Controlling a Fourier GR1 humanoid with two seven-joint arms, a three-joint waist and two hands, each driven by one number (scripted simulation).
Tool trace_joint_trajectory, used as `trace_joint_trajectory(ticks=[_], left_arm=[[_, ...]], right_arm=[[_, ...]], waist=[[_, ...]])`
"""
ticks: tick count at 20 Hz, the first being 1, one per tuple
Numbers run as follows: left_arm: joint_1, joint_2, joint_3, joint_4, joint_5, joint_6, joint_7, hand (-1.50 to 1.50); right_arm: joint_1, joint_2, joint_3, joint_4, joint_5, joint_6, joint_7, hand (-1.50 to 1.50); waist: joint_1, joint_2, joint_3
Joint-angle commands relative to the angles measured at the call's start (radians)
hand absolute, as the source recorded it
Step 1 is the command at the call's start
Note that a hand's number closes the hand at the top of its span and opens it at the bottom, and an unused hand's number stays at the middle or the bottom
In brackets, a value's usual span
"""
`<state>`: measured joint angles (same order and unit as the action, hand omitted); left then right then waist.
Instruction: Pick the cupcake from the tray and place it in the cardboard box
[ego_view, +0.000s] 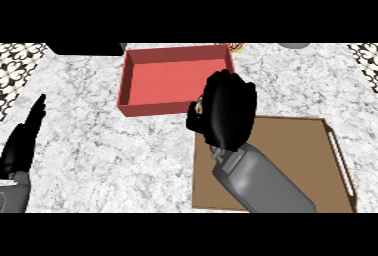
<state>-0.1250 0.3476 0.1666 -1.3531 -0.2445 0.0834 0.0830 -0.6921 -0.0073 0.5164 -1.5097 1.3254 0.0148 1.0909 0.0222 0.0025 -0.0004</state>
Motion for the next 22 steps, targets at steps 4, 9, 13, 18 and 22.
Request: trace_joint_trajectory(ticks=[4,9,13,18,22], left_arm=[[-0.007,-0.019,-0.016,0.014,-0.023,0.012,-0.013,0.0],[-0.018,-0.001,-0.005,0.028,-0.016,-0.003,-0.046,0.0],[-0.042,0.007,-0.005,0.01,-0.002,-0.03,-0.008,0.0],[-0.043,-0.053,-0.047,0.022,-0.042,0.018,-0.021,0.0],[-0.067,-0.02,-0.027,0.03,-0.025,-0.012,-0.025,0.0]], right_arm=[[-0.233,0.007,-0.155,0.208,-0.16,-0.167,0.047,1.5],[-0.386,0.007,-0.287,0.427,-0.216,-0.296,0.0,1.5],[-0.432,0.007,-0.359,0.623,-0.279,-0.423,-0.101,1.5],[-0.521,0.007,-0.38,0.857,-0.346,-0.538,-0.148,1.5],[-0.562,0.004,-0.467,1.002,-0.353,-0.598,-0.245,1.5]], waist=[[0.011,0.005,0.0],[0.035,0.016,-0.001],[0.041,0.018,0.0],[0.068,0.026,0.0],[0.071,0.035,0.0]])
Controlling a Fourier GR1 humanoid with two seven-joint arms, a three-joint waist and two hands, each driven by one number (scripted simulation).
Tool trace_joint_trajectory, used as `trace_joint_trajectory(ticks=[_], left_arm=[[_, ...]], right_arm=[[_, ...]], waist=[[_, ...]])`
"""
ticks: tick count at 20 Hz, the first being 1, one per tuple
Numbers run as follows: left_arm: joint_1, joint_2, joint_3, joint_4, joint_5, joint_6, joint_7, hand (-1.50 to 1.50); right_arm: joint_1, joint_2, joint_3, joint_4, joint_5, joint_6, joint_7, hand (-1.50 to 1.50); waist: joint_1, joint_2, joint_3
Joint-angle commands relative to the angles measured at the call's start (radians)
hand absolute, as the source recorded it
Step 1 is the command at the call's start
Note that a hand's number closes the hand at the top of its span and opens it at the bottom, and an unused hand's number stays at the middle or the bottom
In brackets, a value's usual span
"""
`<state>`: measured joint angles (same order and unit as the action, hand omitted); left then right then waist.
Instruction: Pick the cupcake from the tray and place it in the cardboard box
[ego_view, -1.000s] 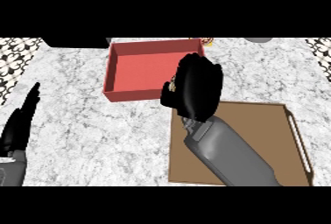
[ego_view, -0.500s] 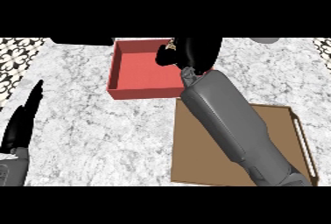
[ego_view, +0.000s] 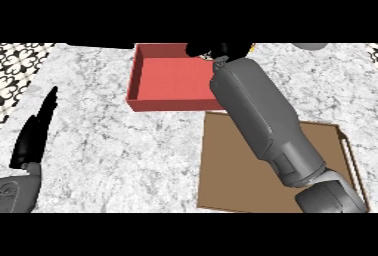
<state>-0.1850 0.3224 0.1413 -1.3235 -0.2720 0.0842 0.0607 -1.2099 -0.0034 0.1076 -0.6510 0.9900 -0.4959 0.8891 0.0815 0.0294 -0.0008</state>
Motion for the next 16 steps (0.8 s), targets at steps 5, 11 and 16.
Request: trace_joint_trajectory(ticks=[5,11,16], left_arm=[[-0.009,-0.004,-0.008,0.004,-0.009,0.0,-0.01,0.0],[-0.041,-0.025,-0.026,0.009,-0.021,0.01,0.003,0.0],[-0.07,-0.017,-0.026,0.015,-0.015,-0.01,0.025,0.0]], right_arm=[[-0.071,-0.003,-0.13,0.257,-0.039,-0.161,-0.009,1.5],[-0.062,-0.004,-0.217,0.318,-0.119,-0.216,-0.125,-1.5],[-0.085,0.003,-0.232,0.338,-0.128,-0.296,-0.217,-1.5]], waist=[[0.019,0.012,0.0],[0.033,0.024,0.001],[0.034,0.024,0.001]])
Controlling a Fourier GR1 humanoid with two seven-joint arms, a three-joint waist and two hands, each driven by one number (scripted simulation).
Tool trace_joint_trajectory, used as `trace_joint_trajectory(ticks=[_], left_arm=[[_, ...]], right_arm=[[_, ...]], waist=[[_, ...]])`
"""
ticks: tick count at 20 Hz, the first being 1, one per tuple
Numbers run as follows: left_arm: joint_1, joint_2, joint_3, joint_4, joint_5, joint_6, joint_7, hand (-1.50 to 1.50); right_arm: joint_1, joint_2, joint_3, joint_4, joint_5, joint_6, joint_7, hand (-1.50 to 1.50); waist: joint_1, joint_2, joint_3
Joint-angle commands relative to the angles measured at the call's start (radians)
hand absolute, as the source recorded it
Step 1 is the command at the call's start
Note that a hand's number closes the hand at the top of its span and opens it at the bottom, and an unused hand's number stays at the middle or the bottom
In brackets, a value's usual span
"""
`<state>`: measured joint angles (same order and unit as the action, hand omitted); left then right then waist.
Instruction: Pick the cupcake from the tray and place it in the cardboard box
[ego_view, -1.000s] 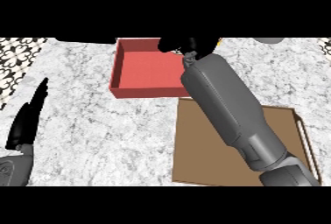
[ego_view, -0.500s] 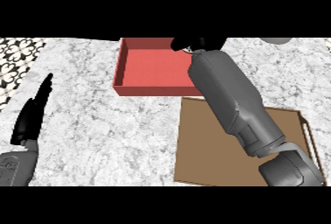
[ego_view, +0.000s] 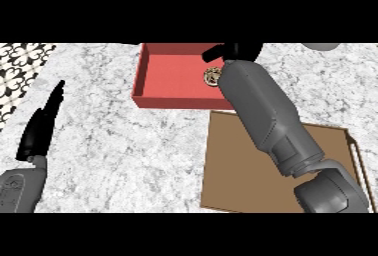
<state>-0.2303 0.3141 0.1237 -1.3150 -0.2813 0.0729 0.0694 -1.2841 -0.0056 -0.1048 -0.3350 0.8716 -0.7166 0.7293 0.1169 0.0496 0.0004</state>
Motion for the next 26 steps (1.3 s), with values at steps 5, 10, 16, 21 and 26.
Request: trace_joint_trajectory(ticks=[5,10,16,21,26], left_arm=[[0.034,0.019,0.018,0.001,0.005,-0.007,-0.023,0.0],[0.044,0.012,0.043,0.038,0.026,-0.005,-0.037,0.0],[0.043,0.033,0.064,0.061,0.02,-0.005,-0.042,0.0],[0.099,0.014,0.082,0.06,0.015,0.028,-0.072,0.0],[0.135,0.035,0.095,-0.017,0.019,0.017,-0.012,0.0]], right_arm=[[0.009,-0.009,-0.031,0.0,0.002,-0.249,-0.151,-1.5],[0.015,0.001,-0.096,-0.07,-0.066,-0.364,-0.251,-1.5],[0.086,0.005,-0.099,-0.157,-0.236,-0.363,-0.412,-1.5],[0.251,0.005,0.003,-0.304,-0.249,-0.358,-0.352,-1.5],[0.485,0.005,0.095,-0.543,-0.201,-0.319,-0.281,-1.5]], waist=[[-0.015,-0.012,0.0],[-0.048,-0.021,0.0],[-0.079,-0.039,0.0],[-0.125,-0.056,-0.001],[-0.149,-0.069,-0.001]])
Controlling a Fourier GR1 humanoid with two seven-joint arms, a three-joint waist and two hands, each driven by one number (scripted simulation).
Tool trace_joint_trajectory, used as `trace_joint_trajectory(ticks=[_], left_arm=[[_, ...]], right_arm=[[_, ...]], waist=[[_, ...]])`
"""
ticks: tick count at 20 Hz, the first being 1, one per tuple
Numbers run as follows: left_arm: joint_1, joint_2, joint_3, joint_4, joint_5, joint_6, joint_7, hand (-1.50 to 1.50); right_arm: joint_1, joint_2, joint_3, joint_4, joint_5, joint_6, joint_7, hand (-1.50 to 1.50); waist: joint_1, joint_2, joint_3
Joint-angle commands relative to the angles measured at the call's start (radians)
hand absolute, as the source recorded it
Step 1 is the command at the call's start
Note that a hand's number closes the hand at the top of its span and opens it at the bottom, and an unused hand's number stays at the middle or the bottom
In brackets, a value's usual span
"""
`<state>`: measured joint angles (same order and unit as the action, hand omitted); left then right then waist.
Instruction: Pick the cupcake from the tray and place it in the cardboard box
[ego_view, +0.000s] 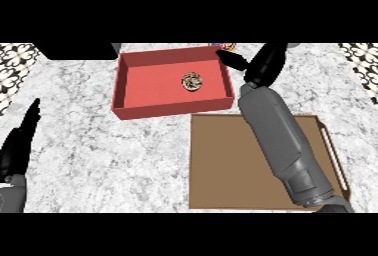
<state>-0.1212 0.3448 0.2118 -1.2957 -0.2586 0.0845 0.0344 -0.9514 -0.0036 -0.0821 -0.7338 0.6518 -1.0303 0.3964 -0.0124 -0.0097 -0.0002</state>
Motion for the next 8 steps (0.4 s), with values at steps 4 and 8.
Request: trace_joint_trajectory(ticks=[4,8], left_arm=[[0.037,-0.03,-0.003,-0.033,-0.017,0.036,0.027,0.0],[0.041,-0.001,0.022,-0.035,0.005,0.008,0.015,0.0]], right_arm=[[0.322,-0.056,0.106,-0.389,0.041,0.142,0.094,-1.5],[0.486,-0.082,0.186,-0.631,0.104,0.275,0.223,-1.5]], waist=[[-0.041,-0.012,0.0],[-0.037,-0.009,-0.002]])
